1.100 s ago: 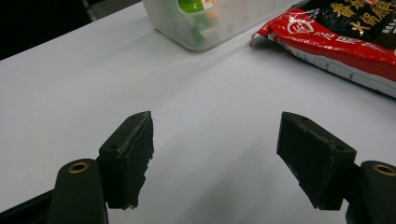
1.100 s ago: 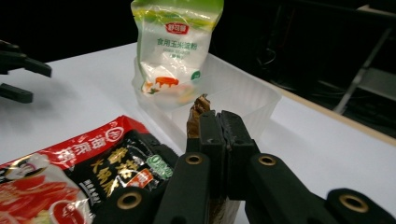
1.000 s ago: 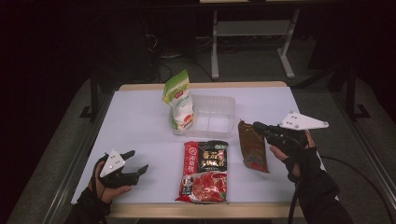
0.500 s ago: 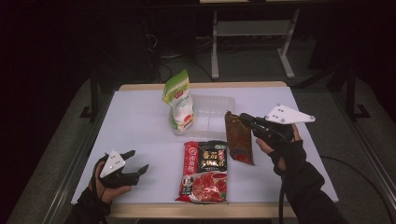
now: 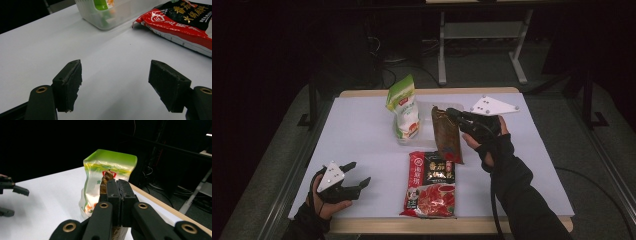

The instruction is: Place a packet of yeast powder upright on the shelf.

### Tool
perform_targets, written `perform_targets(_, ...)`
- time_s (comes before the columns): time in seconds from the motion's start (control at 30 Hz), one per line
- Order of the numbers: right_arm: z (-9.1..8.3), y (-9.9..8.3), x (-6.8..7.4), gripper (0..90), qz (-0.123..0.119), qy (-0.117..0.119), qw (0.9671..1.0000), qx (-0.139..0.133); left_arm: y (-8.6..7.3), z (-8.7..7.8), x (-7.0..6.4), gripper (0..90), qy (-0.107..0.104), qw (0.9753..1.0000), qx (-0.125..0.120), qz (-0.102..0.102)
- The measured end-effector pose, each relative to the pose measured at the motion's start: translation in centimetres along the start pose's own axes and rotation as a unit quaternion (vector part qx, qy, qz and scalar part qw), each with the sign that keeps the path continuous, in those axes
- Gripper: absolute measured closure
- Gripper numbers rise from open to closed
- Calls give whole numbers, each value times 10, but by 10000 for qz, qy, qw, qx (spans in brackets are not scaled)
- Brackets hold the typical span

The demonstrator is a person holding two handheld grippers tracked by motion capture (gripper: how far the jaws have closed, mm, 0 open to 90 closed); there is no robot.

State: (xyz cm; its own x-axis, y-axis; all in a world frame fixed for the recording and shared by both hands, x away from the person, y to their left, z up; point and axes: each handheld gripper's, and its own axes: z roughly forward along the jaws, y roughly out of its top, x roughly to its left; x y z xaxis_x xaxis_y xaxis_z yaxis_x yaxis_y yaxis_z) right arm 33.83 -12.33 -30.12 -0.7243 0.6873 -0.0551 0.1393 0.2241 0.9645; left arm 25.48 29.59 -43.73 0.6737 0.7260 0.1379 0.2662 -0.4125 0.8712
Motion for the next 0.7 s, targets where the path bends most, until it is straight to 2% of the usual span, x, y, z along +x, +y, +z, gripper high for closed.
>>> perform_targets(0.37, 41, 12, -7, 883, 101, -152, 9998, -17, -4, -7, -1, 260, 47, 10000, -4, 27)
perform_targets(0.7, 70, 29, -13, 883, 105, -384, 9992, -50, -6, -10, -2, 260, 32, 10000, 4, 33)
